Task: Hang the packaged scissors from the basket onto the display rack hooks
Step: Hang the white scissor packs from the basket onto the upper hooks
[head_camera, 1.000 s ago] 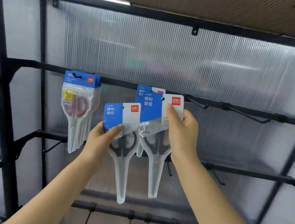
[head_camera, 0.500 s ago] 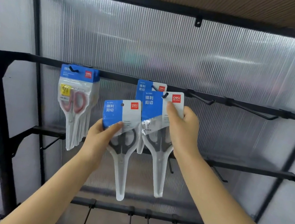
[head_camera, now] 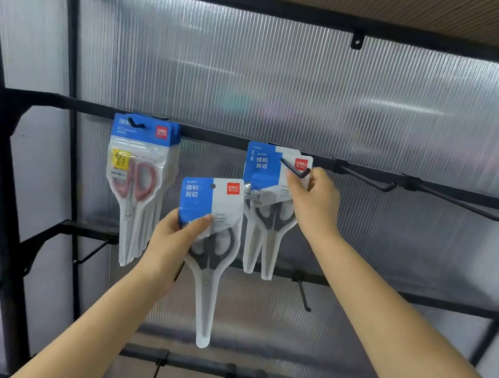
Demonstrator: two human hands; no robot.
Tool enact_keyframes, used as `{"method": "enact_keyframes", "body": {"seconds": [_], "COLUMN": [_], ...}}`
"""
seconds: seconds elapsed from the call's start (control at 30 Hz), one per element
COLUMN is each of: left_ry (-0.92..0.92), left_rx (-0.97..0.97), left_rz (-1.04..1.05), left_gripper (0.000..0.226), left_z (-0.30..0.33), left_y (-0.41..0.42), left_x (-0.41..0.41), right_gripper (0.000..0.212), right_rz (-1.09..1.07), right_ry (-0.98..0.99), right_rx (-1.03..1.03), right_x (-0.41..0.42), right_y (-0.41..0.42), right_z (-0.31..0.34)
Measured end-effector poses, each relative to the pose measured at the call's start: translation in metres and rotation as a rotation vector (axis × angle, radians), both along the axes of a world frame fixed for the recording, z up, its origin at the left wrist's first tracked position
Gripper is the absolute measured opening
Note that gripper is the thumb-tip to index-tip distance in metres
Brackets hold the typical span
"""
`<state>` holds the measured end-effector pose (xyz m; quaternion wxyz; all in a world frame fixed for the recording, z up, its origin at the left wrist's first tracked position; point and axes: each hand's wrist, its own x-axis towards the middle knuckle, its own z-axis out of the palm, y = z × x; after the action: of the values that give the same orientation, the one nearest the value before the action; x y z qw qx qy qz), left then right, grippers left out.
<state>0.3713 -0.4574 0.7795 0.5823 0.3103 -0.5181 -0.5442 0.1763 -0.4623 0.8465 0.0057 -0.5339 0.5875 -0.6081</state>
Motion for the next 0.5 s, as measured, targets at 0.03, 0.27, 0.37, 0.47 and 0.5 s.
{"method": "enact_keyframes", "body": {"seconds": [0.03, 0.27, 0.37, 0.47, 0.5], "left_ry": [-0.009, -0.063, -0.116, -0.177, -0.190], "left_rx": [0.002, 0.019, -0.003, -0.041, -0.053], "left_rz": [0.002, -0.018, -0.024, -0.035, -0.050], "left_gripper": [0.016, 0.016, 0.016, 0.015, 0.015], "left_z": [-0.001, -0.003, -0.004, -0.006, -0.007], "left_y": [-0.002, -0.014, -0.015, -0.012, -0.010], "left_x": [0.001, 0.002, 0.000, -0.004, -0.005], "right_gripper": [0.017, 0.018, 0.018, 0.023, 0.023], "right_rz": [-0.024, -0.095, -0.108, -0.061, -0.021], "right_ry": [0.026, 0.121, 0.127, 0.122, 0.123], "right_rx": [0.011, 0.029, 0.042, 0.000, -0.002], "right_x": [-0.001, -0.002, -0.005, -0.008, -0.007], "right_y": [-0.004, -0.017, -0.017, -0.005, 0.004], "right_z": [0.001, 0.002, 0.000, -0.005, -0.006]}}
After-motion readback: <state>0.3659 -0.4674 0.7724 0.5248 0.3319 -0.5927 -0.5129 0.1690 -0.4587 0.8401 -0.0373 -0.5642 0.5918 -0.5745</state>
